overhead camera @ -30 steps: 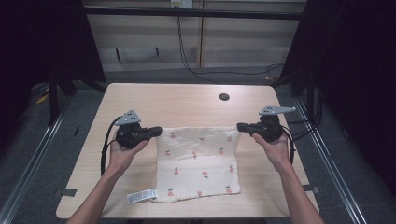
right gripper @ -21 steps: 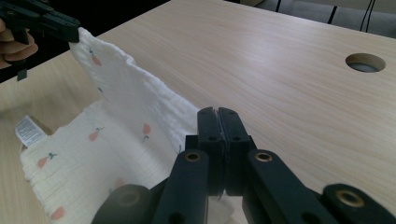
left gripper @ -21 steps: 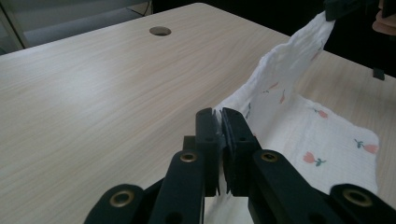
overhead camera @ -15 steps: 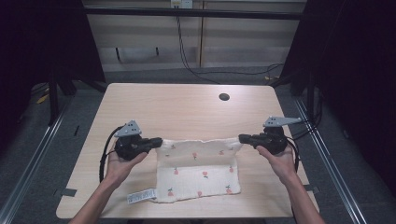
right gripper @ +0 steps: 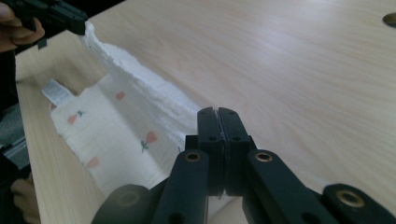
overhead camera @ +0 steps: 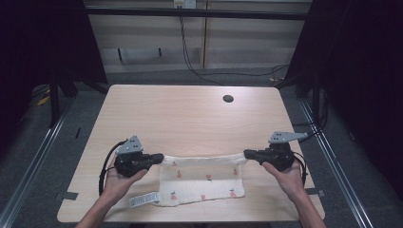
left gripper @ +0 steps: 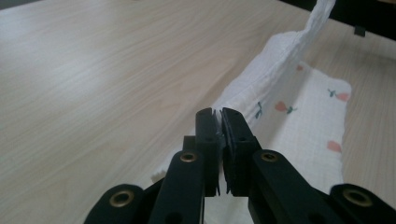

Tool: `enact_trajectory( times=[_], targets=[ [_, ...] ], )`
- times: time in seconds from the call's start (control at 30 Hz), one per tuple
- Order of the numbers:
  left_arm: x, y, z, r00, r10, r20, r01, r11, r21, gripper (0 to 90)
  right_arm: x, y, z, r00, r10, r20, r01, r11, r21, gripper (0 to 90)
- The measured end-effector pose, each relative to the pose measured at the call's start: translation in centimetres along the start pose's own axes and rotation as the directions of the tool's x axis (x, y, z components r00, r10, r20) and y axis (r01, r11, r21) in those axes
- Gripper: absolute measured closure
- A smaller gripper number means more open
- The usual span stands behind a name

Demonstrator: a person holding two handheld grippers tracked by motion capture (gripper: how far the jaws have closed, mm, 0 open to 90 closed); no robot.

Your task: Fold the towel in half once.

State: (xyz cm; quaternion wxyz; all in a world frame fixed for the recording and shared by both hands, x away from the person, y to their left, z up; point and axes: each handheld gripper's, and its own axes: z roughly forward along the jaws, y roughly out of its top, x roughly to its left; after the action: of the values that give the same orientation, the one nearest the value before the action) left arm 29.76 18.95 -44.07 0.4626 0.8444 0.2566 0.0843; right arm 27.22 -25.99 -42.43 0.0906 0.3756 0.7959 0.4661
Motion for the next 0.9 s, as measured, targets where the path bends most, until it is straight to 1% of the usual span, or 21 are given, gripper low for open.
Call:
enact_trajectory(
  times=[0.03,0.07,0.1,0.17,0.23,0.27,0.33,0.4,0.5,0.53,0.57,0.6,0.67,0.73,0.8,0.87,0.9],
  targets=[
    [-0.1,-0.2,0.0,0.9999,0.006,-0.009,-0.005,0.9999,0.01,86.2,0.2,-0.2,0.1,1.0,-0.009,0.003,0.009,1.0,0.016,89.0],
    [-0.2,-0.4,0.0,1.0,-0.003,0.006,0.003,1.0,0.009,86.2,0.3,-0.5,0.2,0.9999,-0.01,0.004,0.01,1.0,0.024,89.0],
    [-0.2,-0.6,0.0,0.9999,-0.01,0.013,0.01,0.9999,0.006,86.2,0.3,-0.7,0.1,1.0,-0.004,0.001,0.004,1.0,0.023,89.0],
    [-0.3,-0.8,-0.1,0.9998,-0.009,0.02,0.009,0.9998,0.015,86.2,0.4,-0.9,-0.1,1.0,0.004,0.002,-0.004,1.0,0.018,89.0],
    [-0.6,-0.8,-0.3,0.9995,-0.013,0.03,0.012,0.9999,0.011,86.2,0.7,-0.9,-0.3,1.0,-0.004,0.003,0.004,1.0,0.015,89.0],
    [-0.7,-0.8,-0.4,0.9994,-0.006,0.035,0.005,0.9999,0.01,86.2,0.8,-0.9,-0.4,1.0,-0.009,0.004,0.009,1.0,0.013,89.0],
    [-1.2,-1.0,-0.4,0.9988,-0.004,0.049,0.003,0.9998,0.018,86.2,1.0,-1.0,-0.6,0.9998,-0.017,0.005,0.017,1.0,0.016,89.0],
    [-1.6,-1.6,0.0,0.9985,0.009,0.055,-0.012,0.9986,0.052,86.0,1.0,-1.4,-0.4,0.9999,-0.01,0.01,0.01,0.999,0.032,89.0],
    [-1.9,-2.5,0.5,0.9976,0.004,0.069,-0.01,0.9965,0.084,86.0,0.8,-2.7,0.1,0.9998,0.016,0.01,-0.017,0.999,0.051,88.9],
    [-1.9,-2.6,0.5,0.9973,0.011,0.073,-0.018,0.9956,0.092,85.9,0.8,-3.2,0.3,0.9998,0.018,0.01,-0.019,0.998,0.063,88.9],
    [-2.0,-2.7,0.5,0.997,0.014,0.076,-0.021,0.9952,0.096,85.8,0.9,-3.6,0.5,0.9997,0.019,0.013,-0.02,0.997,0.08,88.9],
    [-2.0,-2.7,0.5,0.9964,0.005,0.084,-0.014,0.9951,0.097,85.7,1.0,-3.9,0.6,0.9997,0.021,0.008,-0.022,0.996,0.089,88.9],
    [-2.0,-3.0,0.5,0.995,0.008,0.1,-0.02,0.9933,0.114,85.0,1.1,-4.5,0.7,0.9997,0.022,0.007,-0.023,0.995,0.101,88.9],
    [-2.2,-3.3,0.8,0.9944,0.006,0.106,-0.019,0.9919,0.125,84.8,1.2,-4.8,0.8,0.9997,0.025,0.005,-0.025,0.993,0.117,88.8],
    [-2.6,-3.6,1.1,0.994,0.018,0.108,-0.033,0.9892,0.143,84.4,1.3,-5.1,1.1,0.9998,0.021,0.008,-0.022,0.99,0.136,88.7],
    [-2.8,-3.7,1.4,0.9922,0.013,0.124,-0.032,0.9881,0.151,84.5,1.3,-5.4,1.2,0.9997,0.02,0.009,-0.022,0.989,0.145,88.6],
    [-2.9,-3.8,1.6,0.992,0.015,0.125,-0.034,0.9878,0.152,84.5,1.3,-5.6,1.3,0.9995,0.029,0.01,-0.03,0.989,0.147,88.6]
  ],
)
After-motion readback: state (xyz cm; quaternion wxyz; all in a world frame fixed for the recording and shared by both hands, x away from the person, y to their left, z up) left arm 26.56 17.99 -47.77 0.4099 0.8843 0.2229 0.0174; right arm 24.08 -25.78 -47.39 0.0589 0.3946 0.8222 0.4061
